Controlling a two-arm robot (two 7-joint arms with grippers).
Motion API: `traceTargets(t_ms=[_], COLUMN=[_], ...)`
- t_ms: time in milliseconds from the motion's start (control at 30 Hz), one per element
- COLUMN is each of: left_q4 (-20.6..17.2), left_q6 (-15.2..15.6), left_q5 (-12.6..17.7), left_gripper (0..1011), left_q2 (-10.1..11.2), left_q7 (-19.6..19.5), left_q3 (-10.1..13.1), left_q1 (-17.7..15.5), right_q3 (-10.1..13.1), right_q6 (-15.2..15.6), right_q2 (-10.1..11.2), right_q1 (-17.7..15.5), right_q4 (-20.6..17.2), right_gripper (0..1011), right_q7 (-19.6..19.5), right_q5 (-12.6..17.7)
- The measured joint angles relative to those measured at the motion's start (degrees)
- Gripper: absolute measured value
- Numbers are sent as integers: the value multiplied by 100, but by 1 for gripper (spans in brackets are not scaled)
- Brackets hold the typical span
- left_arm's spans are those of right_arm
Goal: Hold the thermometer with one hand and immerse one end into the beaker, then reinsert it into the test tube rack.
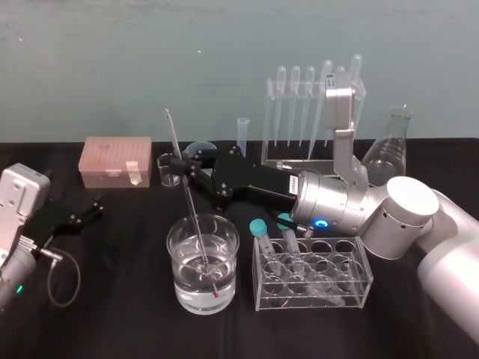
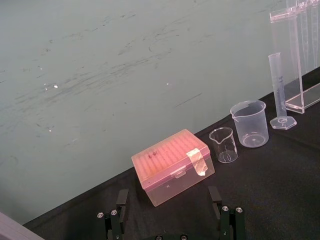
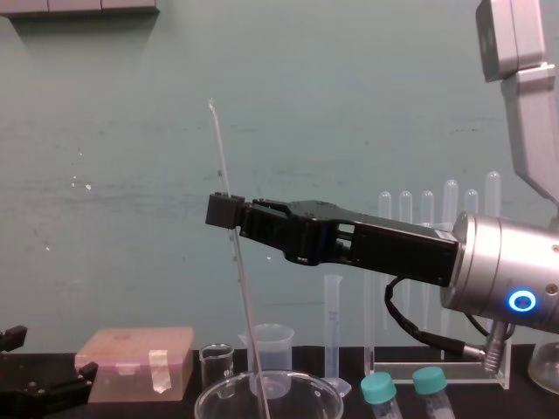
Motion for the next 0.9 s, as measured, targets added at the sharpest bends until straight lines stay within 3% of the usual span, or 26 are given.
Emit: traceTargets(t_ms=[667, 900], left_q4=[0, 0], left_q6=[0, 0], left_q5=[0, 0], left_gripper=[1008, 1008], left_q2=[0, 0], left_q7=[0, 0], left_q3=[0, 0], left_q1=[0, 0], right_q3=[34, 208], right_q6=[37, 166], right_q2=[69, 151], right_q1=[-50, 64], right_q4=[-157, -486], right_gripper=[56, 56], right_q7=[-76, -46], right_q5=[-26, 237])
